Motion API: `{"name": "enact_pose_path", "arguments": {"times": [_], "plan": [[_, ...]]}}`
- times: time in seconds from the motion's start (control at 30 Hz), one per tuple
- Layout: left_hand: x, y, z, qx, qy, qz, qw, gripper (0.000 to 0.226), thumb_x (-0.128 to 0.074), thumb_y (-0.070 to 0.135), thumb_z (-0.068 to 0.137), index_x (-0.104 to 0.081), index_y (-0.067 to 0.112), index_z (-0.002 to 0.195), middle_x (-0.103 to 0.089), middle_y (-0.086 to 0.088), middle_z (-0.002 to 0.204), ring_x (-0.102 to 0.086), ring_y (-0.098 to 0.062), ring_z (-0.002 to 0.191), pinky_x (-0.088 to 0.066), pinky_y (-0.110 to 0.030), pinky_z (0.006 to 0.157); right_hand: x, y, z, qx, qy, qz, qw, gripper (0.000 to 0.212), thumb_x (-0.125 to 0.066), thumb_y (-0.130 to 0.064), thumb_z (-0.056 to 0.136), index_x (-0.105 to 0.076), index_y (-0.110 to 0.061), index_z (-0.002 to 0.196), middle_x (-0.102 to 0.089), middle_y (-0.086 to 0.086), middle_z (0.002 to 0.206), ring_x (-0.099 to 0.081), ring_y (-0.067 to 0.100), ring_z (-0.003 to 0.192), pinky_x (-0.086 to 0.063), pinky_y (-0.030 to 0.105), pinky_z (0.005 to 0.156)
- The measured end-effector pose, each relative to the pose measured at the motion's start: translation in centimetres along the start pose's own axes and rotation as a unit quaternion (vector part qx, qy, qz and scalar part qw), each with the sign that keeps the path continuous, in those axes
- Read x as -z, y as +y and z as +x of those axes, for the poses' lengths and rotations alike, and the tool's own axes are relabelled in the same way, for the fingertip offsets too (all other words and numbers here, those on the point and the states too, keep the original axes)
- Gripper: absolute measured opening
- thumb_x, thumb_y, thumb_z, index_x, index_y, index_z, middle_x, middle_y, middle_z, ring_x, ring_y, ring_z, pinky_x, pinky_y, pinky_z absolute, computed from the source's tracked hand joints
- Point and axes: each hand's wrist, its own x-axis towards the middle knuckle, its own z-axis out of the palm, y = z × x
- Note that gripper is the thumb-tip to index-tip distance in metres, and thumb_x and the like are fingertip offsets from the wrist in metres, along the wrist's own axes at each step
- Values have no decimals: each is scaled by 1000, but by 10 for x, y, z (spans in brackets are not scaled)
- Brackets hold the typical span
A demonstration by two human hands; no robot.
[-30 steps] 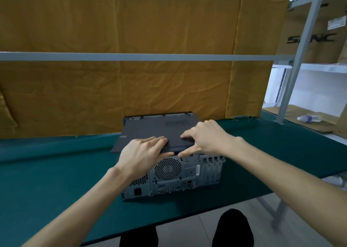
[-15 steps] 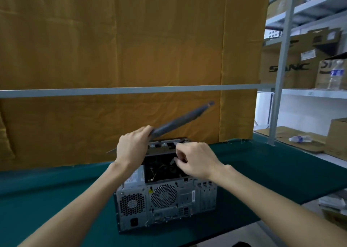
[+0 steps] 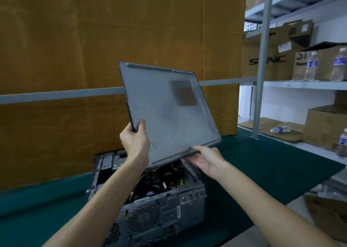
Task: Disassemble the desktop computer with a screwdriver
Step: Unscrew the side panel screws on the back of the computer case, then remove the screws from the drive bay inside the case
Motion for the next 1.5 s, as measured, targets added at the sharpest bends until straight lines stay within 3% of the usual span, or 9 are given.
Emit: {"name": "enact_pose_path", "arguments": {"times": [0.3, 0.4, 0.47, 0.6, 0.7, 0.9, 1.03, 1.2, 1.5], "plan": [[-94, -81, 16, 196, -17, -24, 980, 22, -62, 26, 100, -57, 16, 81, -61, 2, 82, -63, -28, 91, -52, -43, 94, 89, -12, 51, 20, 53, 199, 978, 19, -62, 5, 94, -59, -7, 109, -78, 15, 94, -76, 24, 82, -61, 31, 57], [-113, -102, 12, 267, -32, -20, 963, 25, -62, 24, 100, -62, 7, 119, -67, -7, 109, -63, -33, 109, -49, -48, 104, 109, -14, 52, 40, 75, 214, 973, 22, -60, 9, 94, -58, -7, 109, -78, 14, 90, -76, 24, 80, -61, 31, 57], [-119, -117, 13, 280, -83, 13, 956, 26, -62, 24, 100, -61, 4, 118, -66, -15, 118, -65, -38, 108, -52, -51, 100, 123, -18, 51, 47, 98, 208, 972, 22, -60, 9, 93, -59, -6, 109, -77, 15, 88, -75, 26, 82, -61, 32, 56], [-120, -139, 9, 237, -256, 111, 931, 30, -60, 32, 101, -59, 5, 114, -67, -10, 110, -66, -31, 102, -54, -43, 96, 152, -23, 52, 54, 146, 203, 967, 22, -59, 8, 94, -59, -6, 112, -73, 21, 100, -71, 30, 92, -57, 38, 68], [-111, -149, 6, 66, -359, 266, 892, 29, -50, 39, 104, -62, 12, 103, -65, -3, 99, -65, -24, 92, -49, -31, 79, 176, -19, 56, 60, 180, 212, 959, 20, -56, 10, 96, -57, -3, 111, -68, 24, 110, -68, 31, 93, -53, 41, 81], [-92, -169, 4, -135, -374, 478, 783, 27, -48, 16, 98, -76, 15, 97, -72, -2, 99, -63, -23, 96, -53, -37, 81, 221, 2, 64, 65, 248, 207, 944, 40, -55, 12, 96, -49, 1, 134, -61, 28, 127, -65, 32, 94, -51, 46, 88], [-90, -172, 1, -142, -353, 461, 802, 30, -48, 16, 95, -76, 18, 88, -72, -1, 94, -62, -22, 92, -51, -35, 80, 235, 16, 72, 40, 279, 187, 941, 16, -55, 13, 95, -54, -1, 103, -60, 28, 126, -63, 36, 102, -50, 48, 93], [-88, -177, 1, -134, -358, 466, 798, 29, -47, 17, 96, -74, 22, 86, -66, -1, 95, -57, -21, 95, -48, -34, 79, 256, 37, 81, 29, 312, 158, 936, 15, -57, 13, 94, -53, 1, 102, -61, 26, 119, -61, 39, 111, -51, 50, 97], [-89, -176, 1, -146, -351, 470, 797, 28, -46, 19, 98, -72, 24, 89, -61, 0, 95, -56, -25, 94, -42, -34, 73, 287, 31, 64, -153, 288, -321, 889, 30, -70, -21, 94, -55, 4, 104, -68, 21, 58, -63, 23, 39, -50, 25, 39]]}}
